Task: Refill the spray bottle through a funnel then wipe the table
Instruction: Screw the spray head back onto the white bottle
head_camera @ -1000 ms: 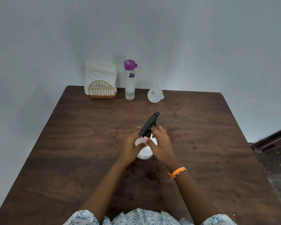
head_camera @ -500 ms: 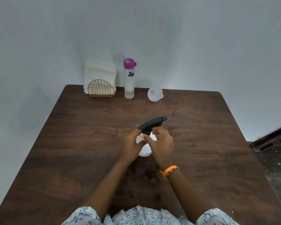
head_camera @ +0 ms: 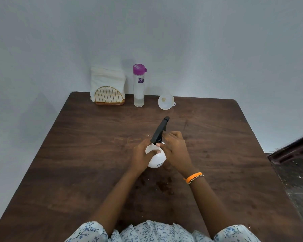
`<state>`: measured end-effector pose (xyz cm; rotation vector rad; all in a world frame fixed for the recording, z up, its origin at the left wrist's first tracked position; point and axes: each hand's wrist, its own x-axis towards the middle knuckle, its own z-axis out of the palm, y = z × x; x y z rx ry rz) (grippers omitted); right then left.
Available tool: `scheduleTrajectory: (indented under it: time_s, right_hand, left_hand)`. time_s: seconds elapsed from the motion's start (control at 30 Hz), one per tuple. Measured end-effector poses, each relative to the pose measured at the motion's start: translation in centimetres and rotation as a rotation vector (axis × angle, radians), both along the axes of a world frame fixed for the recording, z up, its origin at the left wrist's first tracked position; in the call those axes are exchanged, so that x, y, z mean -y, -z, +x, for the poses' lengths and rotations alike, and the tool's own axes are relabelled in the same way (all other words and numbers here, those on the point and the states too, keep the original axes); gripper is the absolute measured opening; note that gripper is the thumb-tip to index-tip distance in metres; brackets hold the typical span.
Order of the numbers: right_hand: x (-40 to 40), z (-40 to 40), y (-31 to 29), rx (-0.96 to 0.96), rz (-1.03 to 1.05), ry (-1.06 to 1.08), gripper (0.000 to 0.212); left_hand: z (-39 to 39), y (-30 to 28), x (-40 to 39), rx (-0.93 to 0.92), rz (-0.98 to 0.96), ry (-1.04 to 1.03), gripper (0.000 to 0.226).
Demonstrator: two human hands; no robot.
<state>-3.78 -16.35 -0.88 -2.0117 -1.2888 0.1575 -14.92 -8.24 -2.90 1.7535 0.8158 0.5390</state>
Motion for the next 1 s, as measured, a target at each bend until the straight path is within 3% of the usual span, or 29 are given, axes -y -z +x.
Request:
scheduleTrajectory:
  time_s: [0.13, 0.27, 0.37, 0.63, 0.9, 1.0]
  right_hand:
    - [-0.3, 0.6, -0.2, -0.067, -0.059, -0.084, 0.042]
    - [-0.2, 0.6, -0.2, -0.291, -0.078, -0.152, 0.032]
    - [0.0, 0.3, -0.3, -0.424, -0.064, -0.135, 0.028]
    - [-0.3, 1.3, -1.3, -0.391, -0.135, -0.25, 0.028]
    - [-0.3, 0.4, -0.5, -0.352, 0.027, -0.036, 0.029]
    - [-0.3, -1.3, -0.1, -0.466, 0.159, 0.162, 0.032]
  left_hand:
    - [-0.3, -0.1, -0.6, -0.017, -0.089, 0.083, 0.021]
    - [-0.4, -0.1, -1.2, -0.068, -0.107, 0.124, 0.029]
    - [-0.4, 0.0, -1.3, -0.054, -0.132, 0.13, 0.023]
    - [-0.5, 0.4, -1.6, 0.004, -0.189, 0.161, 0.029]
    - [-0.5, 0.6, -1.3, -0.012, -0.172, 0.148, 0.034]
    - [-0.6, 0.6, -1.3, -0.048, -0.092, 0.138, 0.034]
